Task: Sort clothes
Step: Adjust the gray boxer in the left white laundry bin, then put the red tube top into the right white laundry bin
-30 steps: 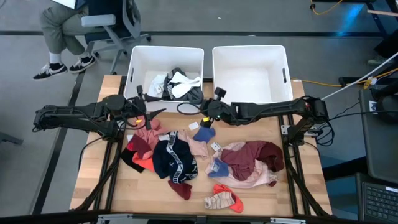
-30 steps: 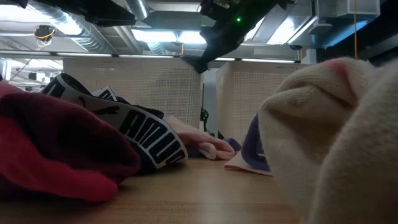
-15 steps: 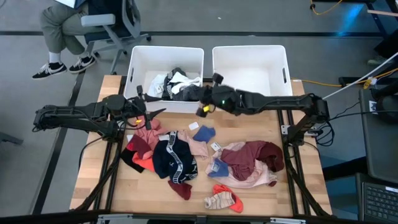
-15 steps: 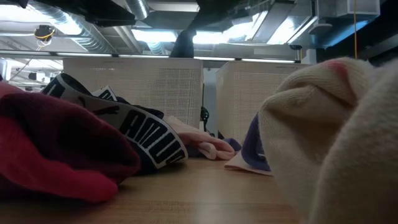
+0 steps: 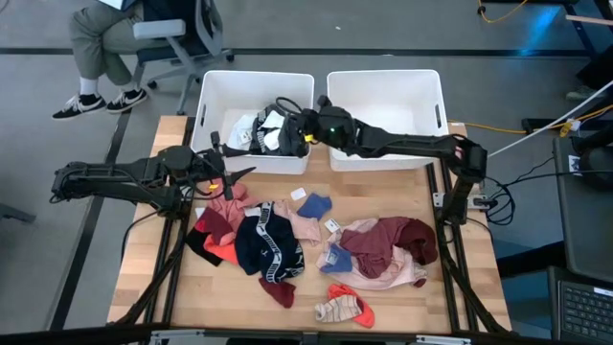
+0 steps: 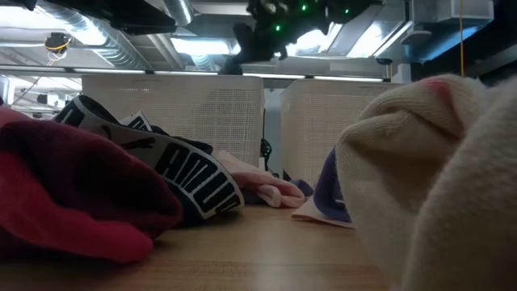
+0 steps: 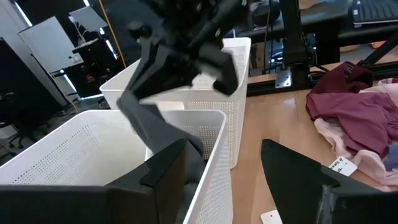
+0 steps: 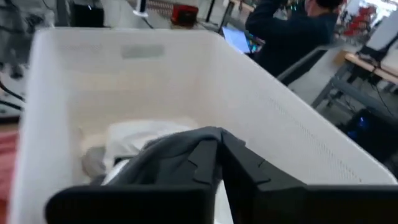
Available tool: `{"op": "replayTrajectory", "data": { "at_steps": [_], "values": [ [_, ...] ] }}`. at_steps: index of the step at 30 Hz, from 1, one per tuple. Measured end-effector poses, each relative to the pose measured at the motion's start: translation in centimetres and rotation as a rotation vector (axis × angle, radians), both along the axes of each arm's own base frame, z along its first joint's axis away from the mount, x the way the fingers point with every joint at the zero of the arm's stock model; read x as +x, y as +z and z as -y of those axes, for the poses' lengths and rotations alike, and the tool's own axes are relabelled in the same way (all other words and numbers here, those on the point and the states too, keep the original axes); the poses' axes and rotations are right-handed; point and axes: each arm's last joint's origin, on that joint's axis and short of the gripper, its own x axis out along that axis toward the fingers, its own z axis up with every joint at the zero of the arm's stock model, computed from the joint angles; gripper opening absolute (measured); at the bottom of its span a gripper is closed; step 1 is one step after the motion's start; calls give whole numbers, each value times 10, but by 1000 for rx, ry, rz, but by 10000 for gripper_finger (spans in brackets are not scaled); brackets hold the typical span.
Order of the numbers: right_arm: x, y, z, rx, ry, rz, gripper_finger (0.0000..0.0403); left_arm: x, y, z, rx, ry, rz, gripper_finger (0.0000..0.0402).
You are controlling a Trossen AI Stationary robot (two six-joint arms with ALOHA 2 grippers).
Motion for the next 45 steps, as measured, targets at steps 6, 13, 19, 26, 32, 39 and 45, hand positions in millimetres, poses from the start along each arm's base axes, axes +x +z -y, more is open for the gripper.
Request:
{"op": "replayTrajectory", "data": {
  "at_steps": [6,13,19,26,32,39,45],
  "values": [
    [1,-9,1,60,11,-29,91,0,0,0,2,0,-1,194],
    [-4,6,-7,-23,-22,-136,213,0,0,0,2,0,-1,194],
    [-20,50,-41,10,18,-291,267,0,0,0,-1,0,-5,194],
    [-56,64,-114,107,101,-562,274,0,-1,0,0,0,-6,194],
    [-83,41,-163,283,97,-683,269,0,0,0,-3,1,-4,194],
    [-106,-6,-206,354,92,-791,269,0,0,0,-4,0,-3,194],
    [-128,-46,-221,478,53,-880,269,0,0,0,-5,1,-2,194]
  ]
}}
